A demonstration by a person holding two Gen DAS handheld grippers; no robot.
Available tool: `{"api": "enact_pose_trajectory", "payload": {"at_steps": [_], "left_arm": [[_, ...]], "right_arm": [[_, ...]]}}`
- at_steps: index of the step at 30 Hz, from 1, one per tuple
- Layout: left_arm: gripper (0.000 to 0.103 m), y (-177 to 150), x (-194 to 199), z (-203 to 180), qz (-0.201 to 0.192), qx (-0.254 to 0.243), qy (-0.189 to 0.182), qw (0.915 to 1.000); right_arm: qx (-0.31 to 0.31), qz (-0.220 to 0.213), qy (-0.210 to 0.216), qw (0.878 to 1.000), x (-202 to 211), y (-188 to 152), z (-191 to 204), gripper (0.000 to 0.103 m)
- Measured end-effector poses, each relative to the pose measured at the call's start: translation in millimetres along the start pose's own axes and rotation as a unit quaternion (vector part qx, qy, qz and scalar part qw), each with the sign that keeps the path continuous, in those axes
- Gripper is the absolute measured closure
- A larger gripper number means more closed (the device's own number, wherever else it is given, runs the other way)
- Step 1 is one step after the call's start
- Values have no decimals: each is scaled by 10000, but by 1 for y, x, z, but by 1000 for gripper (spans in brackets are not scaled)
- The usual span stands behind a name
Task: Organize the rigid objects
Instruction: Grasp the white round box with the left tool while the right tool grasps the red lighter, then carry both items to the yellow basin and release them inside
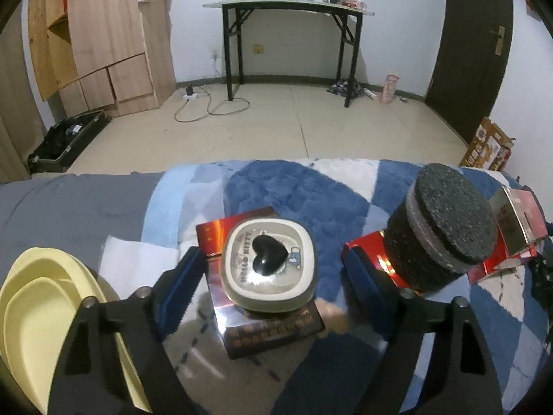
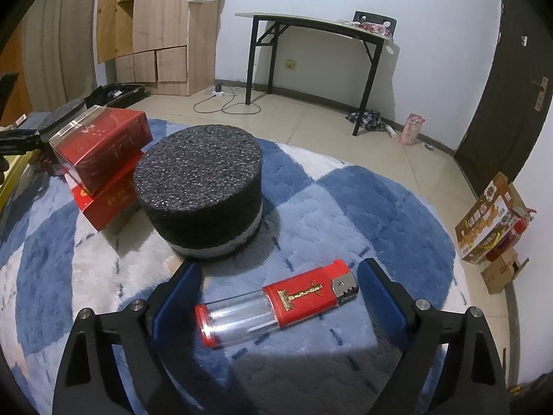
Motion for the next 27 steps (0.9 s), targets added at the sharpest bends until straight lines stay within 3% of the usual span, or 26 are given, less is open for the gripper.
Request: {"api": "enact_pose_trajectory", "payload": {"at_steps": [4, 7, 27], "left_arm": [[46, 5, 3, 7, -102, 97, 54, 9999], [53, 4, 4, 10, -136, 140, -24, 9998], [54, 7, 10, 17, -269, 190, 128, 9994]], "right_arm": [[68, 2, 25, 10000, 1, 0, 3, 21], [85, 4, -5, 10000, 2, -1, 2, 21], [111, 50, -36, 9999, 5, 0, -2, 21]]}}
Point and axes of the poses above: each gripper's, at about its wrist camera, not at the fingertips, and x roughly against the way its jaws point, z to its left, y to its top, the point moved 5 cm from there along -x, roughly the way its jaws point, and after that the axes turned 7 degrees about y, right-handed, at the moved point
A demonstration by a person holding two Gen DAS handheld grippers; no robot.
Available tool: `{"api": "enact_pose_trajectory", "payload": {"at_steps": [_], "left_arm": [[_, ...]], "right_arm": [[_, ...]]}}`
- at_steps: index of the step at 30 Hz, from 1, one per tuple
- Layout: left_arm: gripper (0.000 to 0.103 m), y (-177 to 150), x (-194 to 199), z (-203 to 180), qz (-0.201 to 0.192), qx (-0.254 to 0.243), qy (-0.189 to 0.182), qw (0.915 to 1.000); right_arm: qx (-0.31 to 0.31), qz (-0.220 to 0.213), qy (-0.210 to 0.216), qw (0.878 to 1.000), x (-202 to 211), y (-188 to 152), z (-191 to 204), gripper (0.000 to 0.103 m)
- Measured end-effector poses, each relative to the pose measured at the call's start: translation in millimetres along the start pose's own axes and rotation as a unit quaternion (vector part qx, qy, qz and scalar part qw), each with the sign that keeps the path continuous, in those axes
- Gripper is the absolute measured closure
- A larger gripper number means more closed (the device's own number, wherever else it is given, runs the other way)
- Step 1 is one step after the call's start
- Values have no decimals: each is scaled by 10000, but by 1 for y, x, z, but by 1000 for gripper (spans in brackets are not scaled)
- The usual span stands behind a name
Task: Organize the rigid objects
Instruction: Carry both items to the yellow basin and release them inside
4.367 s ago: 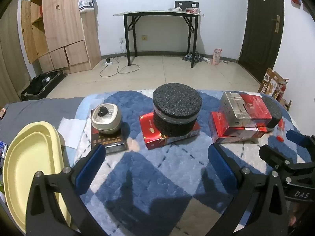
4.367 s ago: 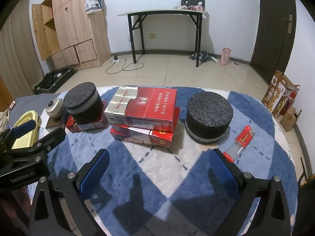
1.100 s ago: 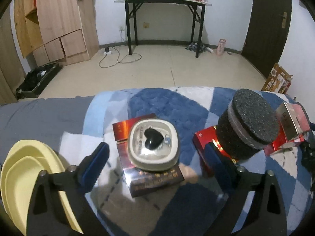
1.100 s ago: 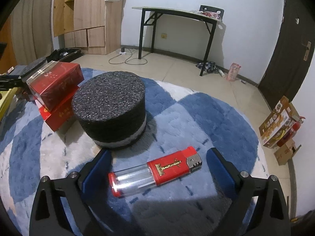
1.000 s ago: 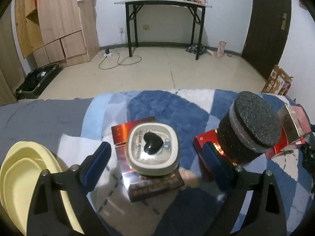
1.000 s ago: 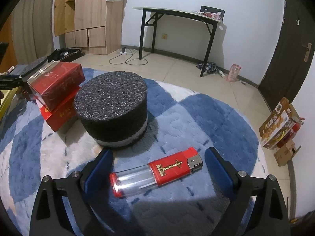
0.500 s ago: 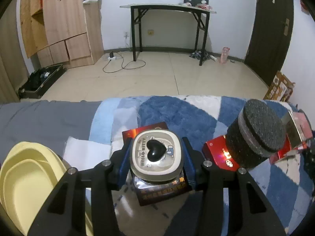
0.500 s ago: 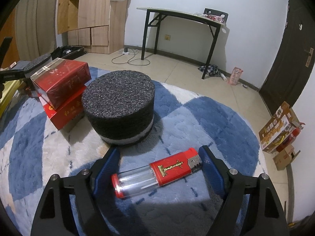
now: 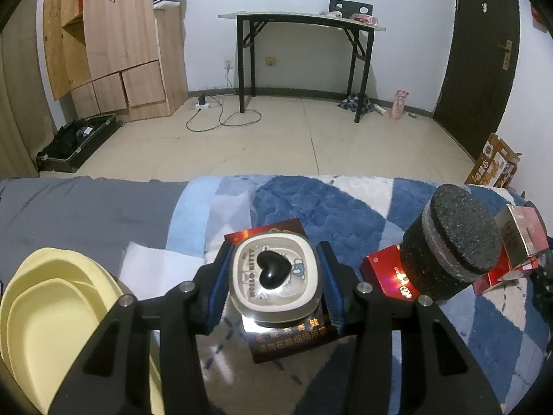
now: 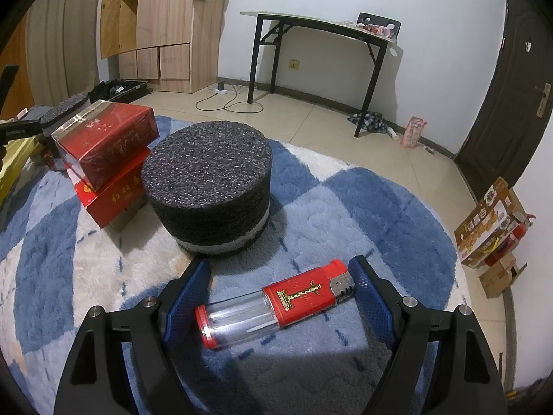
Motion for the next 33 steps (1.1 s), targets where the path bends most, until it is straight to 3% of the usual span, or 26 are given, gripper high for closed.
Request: {"api": "enact_pose_trajectory", "payload": {"at_steps": [7, 11, 14, 19, 22, 25, 28, 33], "left_arm": [[54, 13, 36, 18, -374, 152, 135, 9991], [54, 20, 71, 55, -580, 400, 375, 9968], [54, 15, 95, 100, -608, 657, 841, 9924], [54, -17, 116, 195, -339, 1533, 1284, 9792], [54, -40, 113, 230, -95, 1907, 1372, 9720], [54, -58, 95, 242, 210, 2141, 1247, 9686], [53, -78, 73, 246, 548, 2245, 941, 9684], [53, -97, 50, 255, 827, 2511, 722, 9617]], "right_arm": [[-35, -204, 23, 9998, 9, 1, 2, 21], [-150, -693, 232, 9972, 40, 10, 5, 21], [53, -972, 407, 9944, 66, 21, 25, 21], [683, -1297, 974, 9844, 95, 45, 117, 21], [882, -1161, 1732, 9740, 85, 59, 190, 21], [1592, -881, 2301, 9560, 71, 77, 281, 21], [2428, -539, 2743, 9289, 57, 89, 372, 21], [2866, -62, 3070, 9075, 18, 92, 447, 21]]}}
Point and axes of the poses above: each gripper's, at about its wrist camera, not at the fingertips, and x roughly against the way its jaws point, z to its left, y to its top, the point moved 5 cm from there along -x, roughly the way its jaws point, and after that the axes turned 7 degrees about y, right-handed, at the moved point
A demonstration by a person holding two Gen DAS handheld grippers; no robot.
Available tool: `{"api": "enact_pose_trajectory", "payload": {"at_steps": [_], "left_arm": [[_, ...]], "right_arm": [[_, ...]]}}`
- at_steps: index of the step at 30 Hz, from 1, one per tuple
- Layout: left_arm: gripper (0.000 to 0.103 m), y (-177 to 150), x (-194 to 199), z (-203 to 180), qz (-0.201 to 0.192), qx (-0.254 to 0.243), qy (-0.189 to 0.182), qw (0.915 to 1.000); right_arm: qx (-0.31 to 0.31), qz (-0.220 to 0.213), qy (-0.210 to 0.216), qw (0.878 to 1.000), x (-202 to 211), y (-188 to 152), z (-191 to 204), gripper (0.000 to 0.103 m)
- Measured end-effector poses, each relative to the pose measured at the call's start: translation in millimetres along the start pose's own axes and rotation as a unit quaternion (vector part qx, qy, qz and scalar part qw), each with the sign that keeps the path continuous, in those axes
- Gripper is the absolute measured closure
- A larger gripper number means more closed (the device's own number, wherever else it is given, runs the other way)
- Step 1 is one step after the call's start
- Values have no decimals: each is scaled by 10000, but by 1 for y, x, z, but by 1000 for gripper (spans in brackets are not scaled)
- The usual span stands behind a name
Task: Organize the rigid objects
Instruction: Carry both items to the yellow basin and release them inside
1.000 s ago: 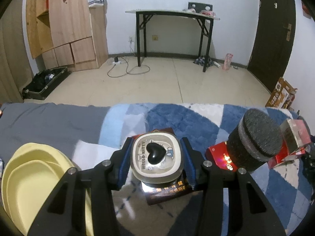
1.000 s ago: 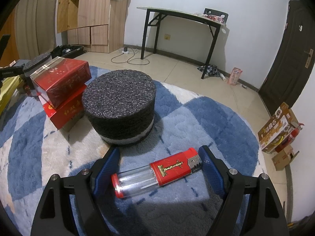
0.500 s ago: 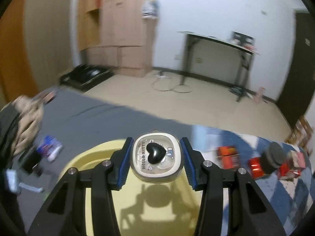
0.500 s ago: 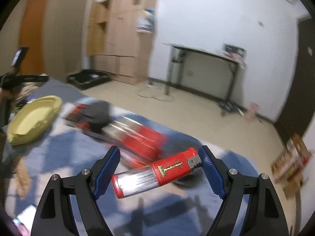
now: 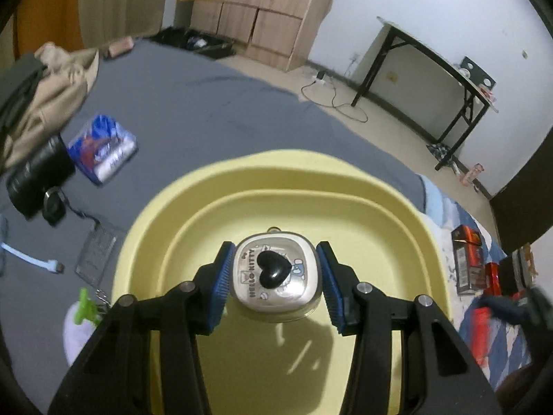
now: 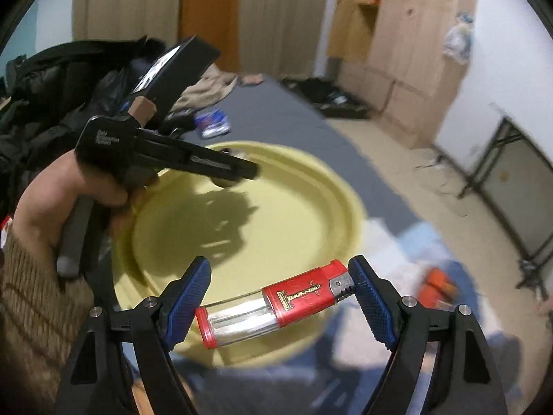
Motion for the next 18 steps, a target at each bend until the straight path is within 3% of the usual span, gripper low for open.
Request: {"api": "enact_pose_trajectory", "payload": {"at_steps": [7, 18], "left_arm": [[53, -8, -16, -3, 282, -7, 91, 9996], [53, -7, -27, 0, 330, -4, 210, 9992]], "right_arm": [[143, 733, 258, 9969, -73, 6, -4, 22], [220, 1110, 386, 9928, -111, 0, -4, 21]]}}
Point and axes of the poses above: each gripper's, at about its wrist camera, not at the fingertips, and x roughly against the way its jaws point, z to its left, y to its top, the point moved 5 cm from there along -x, roughly the way its jaws point, and after that the axes turned 7 degrees about y, right-handed, at the moved point
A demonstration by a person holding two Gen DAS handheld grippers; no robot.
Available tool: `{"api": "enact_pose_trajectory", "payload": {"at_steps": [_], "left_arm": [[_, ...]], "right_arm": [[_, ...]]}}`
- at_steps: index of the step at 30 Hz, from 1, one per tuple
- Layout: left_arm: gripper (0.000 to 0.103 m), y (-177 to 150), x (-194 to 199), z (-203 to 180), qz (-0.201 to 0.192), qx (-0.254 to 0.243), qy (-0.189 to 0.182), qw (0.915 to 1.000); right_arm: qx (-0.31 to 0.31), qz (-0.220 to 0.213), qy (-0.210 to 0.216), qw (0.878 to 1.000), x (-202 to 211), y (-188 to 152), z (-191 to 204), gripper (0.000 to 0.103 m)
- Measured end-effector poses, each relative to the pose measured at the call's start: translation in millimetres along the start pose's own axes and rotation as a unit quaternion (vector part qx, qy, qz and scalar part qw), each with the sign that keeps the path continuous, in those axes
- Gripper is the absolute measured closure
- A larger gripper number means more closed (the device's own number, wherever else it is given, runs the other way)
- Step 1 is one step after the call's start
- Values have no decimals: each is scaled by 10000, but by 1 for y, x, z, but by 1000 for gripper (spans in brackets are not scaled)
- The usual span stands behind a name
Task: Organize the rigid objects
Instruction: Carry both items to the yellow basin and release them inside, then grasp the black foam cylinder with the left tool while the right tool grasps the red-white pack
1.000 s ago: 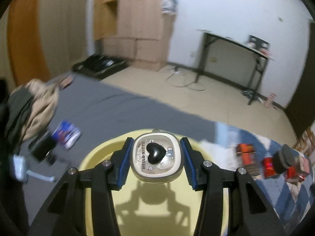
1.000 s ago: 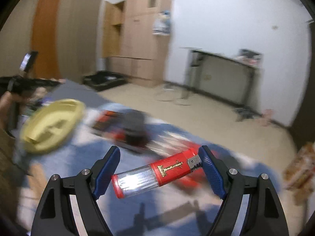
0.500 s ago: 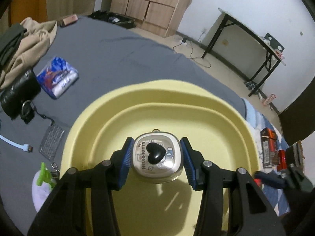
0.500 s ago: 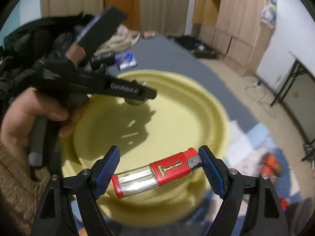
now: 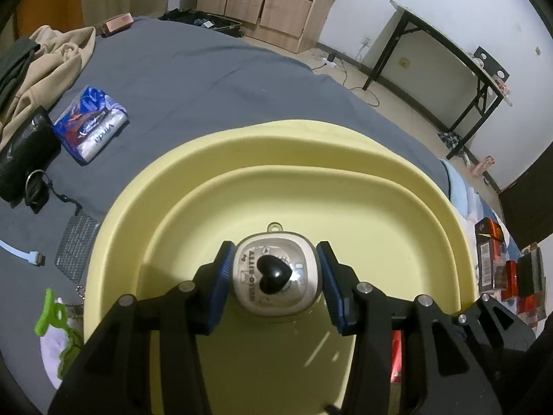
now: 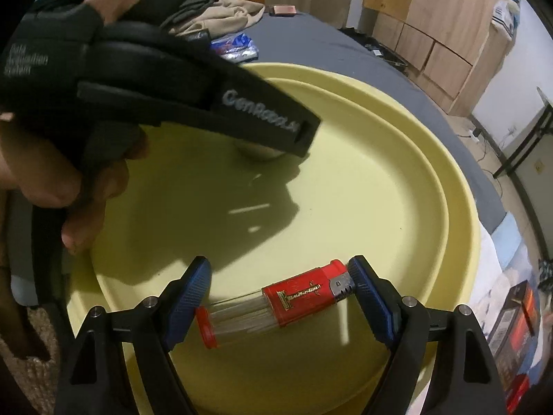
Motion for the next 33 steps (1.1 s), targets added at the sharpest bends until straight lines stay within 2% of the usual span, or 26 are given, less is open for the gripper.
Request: {"api": "enact_pose_trajectory", "payload": {"at_steps": [3, 5, 6, 7, 9, 13, 16, 19, 20, 21, 23, 24, 28, 31, 33], "left_arm": [[53, 3, 2, 4, -40, 95, 28, 9999], [43, 5, 9, 6, -147, 192, -42, 9997], [30, 7, 16, 8, -264, 279, -77, 9992], [22, 8, 22, 9, -348, 322, -102, 9988], [18, 11, 36, 9, -512, 342, -217, 9979], [2, 16, 71, 6, -956, 369, -320, 9942], [0, 22, 101, -11, -1361, 314, -491, 9890], [0, 27, 119, -58, -1582, -99, -861, 9836], [0, 27, 122, -73, -1609, -245, -960, 9820], [0, 25, 126, -101, -1608, -524, -1113, 9793], [0, 18, 129, -148, -1613, -1010, -1341, 9725], [0, 12, 128, -173, -1602, -1262, -1459, 9681], [0, -12, 120, -250, -1482, -2058, -1597, 9540], [0, -32, 117, -290, -1427, -2440, -1935, 9395], [0, -47, 109, -308, -1337, -2689, -1974, 9332]], "right_arm": [[35, 30, 10, 10000, -2, 1, 1, 21], [46, 45, 11, 10000, 4, 1, 2, 21], [77, 51, 26, 10000, 4, 1, 3, 20], [112, 52, 22, 9999, 5, 0, 5, 16], [217, -8, -70, 9997, 13, -3, 12, 10], [270, -308, -297, 9987, 34, -4, 16, 6], [157, -688, -700, 9950, 82, -12, 6, 4], [-266, -1138, -1312, 9844, 150, -36, -17, 0], [-513, -1290, -1648, 9765, 177, -50, -27, 0], [-896, -1497, -2085, 9623, 211, -70, -43, 0], [-1651, -1881, -2709, 9295, 265, -114, -68, 0], [-2142, -2076, -2994, 9063, 293, -143, -82, 0], [-3910, -2291, -3240, 8305, 348, -252, -129, 0], [-4476, -2280, -3406, 7948, 363, -294, -154, 0], [-4754, -2442, -3120, 7855, 367, -303, -163, 0]]}}
Point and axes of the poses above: each gripper's, at about its wrist camera, not at the fingertips, and x roughly against the way its jaws point, z to its left, y to its top, the point moved 5 cm from there along -x, roughly the way its jaws point, and after that the axes turned 7 degrees about y, right-handed, at the moved point
